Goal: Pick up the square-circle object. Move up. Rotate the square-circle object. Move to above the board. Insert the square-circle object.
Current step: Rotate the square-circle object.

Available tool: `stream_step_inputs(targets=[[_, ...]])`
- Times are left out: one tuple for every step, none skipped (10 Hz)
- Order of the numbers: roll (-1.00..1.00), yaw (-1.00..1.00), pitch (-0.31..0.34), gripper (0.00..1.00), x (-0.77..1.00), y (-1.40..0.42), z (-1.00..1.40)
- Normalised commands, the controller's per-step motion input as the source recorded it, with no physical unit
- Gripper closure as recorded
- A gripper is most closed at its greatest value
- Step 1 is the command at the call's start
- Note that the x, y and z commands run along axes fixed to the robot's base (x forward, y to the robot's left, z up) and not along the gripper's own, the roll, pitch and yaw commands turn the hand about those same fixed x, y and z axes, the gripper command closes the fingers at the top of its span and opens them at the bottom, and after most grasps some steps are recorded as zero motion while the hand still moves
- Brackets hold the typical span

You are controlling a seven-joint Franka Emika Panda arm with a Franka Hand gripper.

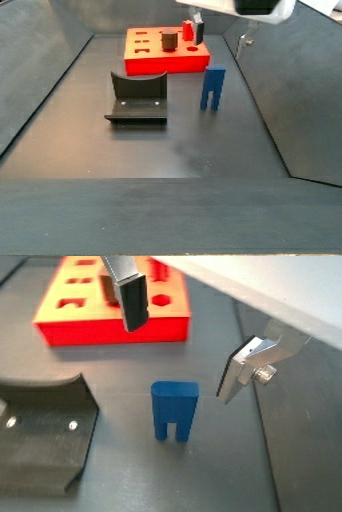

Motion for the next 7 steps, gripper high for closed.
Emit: stream_step_inputs(targets=[[-0.01, 1.00, 0.020, 0.00, 0.01, -0.01, 0.00], [-0.01, 1.00, 0.022, 0.00, 0.01, -0.01, 0.00], [-0.01, 1.00, 0.025, 0.00, 0.01, -0.01, 0.00], [-0.02, 1.00, 0.029, 0.00, 0.01, -0.01, 0.00], [-0.02, 1.00, 0.034, 0.00, 0.01, -0.01, 0.00], [-0.02, 1.00, 0.040, 0.00, 0.01, -0.01, 0.00], [-0.03, 1.00, 0.052, 0.00, 0.01, -0.01, 0.00]])
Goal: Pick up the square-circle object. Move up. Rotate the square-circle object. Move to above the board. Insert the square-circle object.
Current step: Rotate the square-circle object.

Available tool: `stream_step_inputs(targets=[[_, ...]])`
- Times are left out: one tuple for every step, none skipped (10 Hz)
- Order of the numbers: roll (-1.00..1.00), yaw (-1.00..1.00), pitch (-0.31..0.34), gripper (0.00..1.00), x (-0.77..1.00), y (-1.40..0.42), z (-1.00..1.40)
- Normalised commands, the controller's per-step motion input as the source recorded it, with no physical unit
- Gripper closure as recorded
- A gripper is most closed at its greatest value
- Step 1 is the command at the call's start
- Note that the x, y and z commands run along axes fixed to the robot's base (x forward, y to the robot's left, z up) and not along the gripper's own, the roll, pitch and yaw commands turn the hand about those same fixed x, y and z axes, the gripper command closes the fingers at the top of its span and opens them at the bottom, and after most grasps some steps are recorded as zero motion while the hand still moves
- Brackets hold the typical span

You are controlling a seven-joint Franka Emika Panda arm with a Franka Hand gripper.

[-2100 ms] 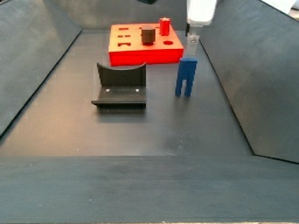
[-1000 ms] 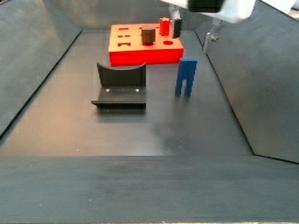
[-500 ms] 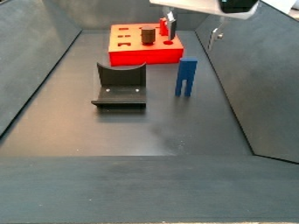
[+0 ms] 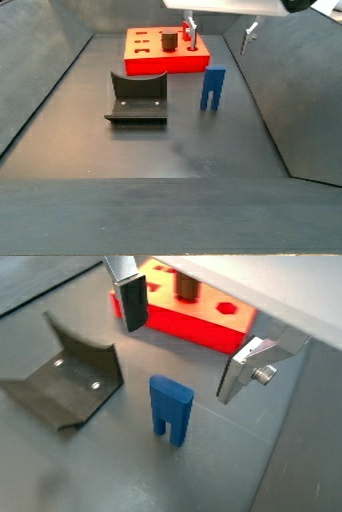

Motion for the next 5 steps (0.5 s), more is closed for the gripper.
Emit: stream_step_inputs(targets=[[-0.03, 0.73, 0.055, 0.00, 0.01, -0.01, 0.00], [-0.03, 0.51, 0.055, 0.00, 0.01, -0.01, 0.00], [-0.03, 0.33, 0.054, 0.00, 0.01, -0.01, 0.00], [-0.03, 0.19, 0.054, 0.00, 0.00, 0.00, -1.00], [-0.03, 0.10, 0.023, 0.00, 0.03, 0.00, -1.00]])
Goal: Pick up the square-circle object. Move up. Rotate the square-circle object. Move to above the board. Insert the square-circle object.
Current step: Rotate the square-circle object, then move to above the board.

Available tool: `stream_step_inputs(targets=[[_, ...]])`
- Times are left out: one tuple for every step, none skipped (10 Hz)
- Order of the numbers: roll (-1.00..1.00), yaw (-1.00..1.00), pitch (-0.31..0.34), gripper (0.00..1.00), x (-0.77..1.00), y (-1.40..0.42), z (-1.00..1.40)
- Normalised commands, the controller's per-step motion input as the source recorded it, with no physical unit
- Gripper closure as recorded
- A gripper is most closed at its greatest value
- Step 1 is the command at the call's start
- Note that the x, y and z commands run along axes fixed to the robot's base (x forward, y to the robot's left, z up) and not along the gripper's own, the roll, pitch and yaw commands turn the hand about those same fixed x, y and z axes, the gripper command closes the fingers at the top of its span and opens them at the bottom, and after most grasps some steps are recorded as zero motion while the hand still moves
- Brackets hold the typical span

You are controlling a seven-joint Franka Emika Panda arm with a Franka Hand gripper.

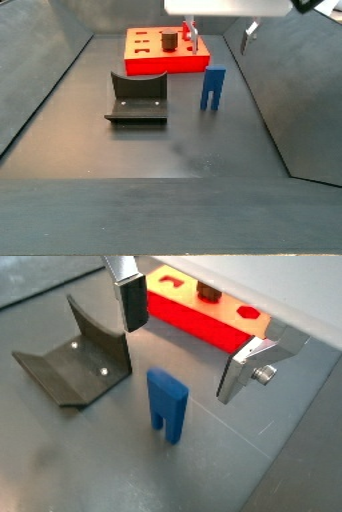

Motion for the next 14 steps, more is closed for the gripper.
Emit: stream_step_inputs(targets=[[-0.03, 0.09, 0.003, 0.00, 0.04, 0.00, -1.00], [-0.03, 0.06, -0.016, 0.00, 0.05, 0.00, -1.00], [-0.03, 0.05, -0.023, 0.00, 0.04, 0.00, -0.86], [-0.03, 0.05, -0.025, 0.00, 0.04, -0.01, -0.66], [-0.04, 0.05, -0.027, 0.00, 0.04, -0.01, -0.46], [-0.04, 0.05, -0.025, 0.00, 0.04, -0.01, -0.32], [-0.04, 0.05, -0.024, 0.00, 0.05, -0.01, -0.18], [-0.05, 0.05, -0.018, 1.00, 0.00, 0.00, 0.00], [0.18, 0.00, 0.191, 1.00, -0.13, 0.02, 1.00], [0.18, 0.00, 0.194, 1.00, -0.13, 0.02, 1.00], [0.18, 0.00, 0.163, 1.00, -0.13, 0.02, 1.00], [0.18, 0.00, 0.132, 1.00, -0.12, 0.02, 1.00], [0.18, 0.01, 0.091, 1.00, -0.12, 0.02, 1.00], [0.18, 0.02, 0.064, 1.00, -0.12, 0.02, 1.00]])
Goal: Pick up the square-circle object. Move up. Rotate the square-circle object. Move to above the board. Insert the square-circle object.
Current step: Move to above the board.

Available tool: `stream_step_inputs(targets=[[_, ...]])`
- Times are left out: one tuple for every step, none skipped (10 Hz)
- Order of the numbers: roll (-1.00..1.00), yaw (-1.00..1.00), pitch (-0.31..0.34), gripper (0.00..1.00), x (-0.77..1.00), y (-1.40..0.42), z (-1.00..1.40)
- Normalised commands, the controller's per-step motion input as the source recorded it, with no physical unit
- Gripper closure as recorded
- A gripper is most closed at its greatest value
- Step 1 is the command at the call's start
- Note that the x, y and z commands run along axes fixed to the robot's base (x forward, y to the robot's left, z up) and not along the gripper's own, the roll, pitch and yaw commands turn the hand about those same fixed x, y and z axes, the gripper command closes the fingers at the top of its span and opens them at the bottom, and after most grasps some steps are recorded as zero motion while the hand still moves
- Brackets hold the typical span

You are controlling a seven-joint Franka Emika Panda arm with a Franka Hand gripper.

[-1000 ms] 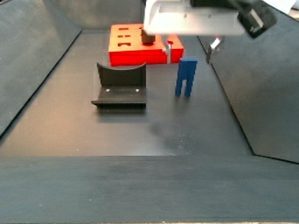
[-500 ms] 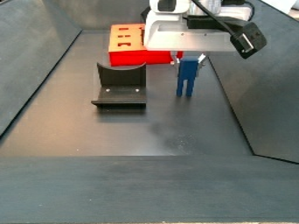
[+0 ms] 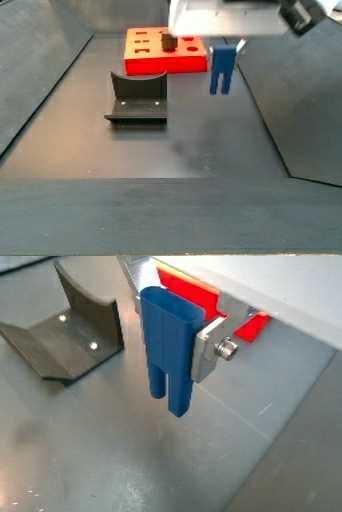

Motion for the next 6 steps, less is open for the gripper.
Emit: stream_step_inputs(targets=[[0.18, 0.03, 0.046, 1.00, -0.12, 0.02, 1.00], [0.17, 0.03, 0.040, 1.00, -0.12, 0.02, 1.00], [0.17, 0.04, 0.035, 1.00, -0.11, 0.01, 1.00], [0.16, 0.04, 0.034, 1.00, -0.11, 0.01, 1.00], [0.14, 0.04, 0.033, 1.00, -0.11, 0.01, 1.00], [0.13, 0.04, 0.035, 1.00, -0.11, 0.01, 1.00]])
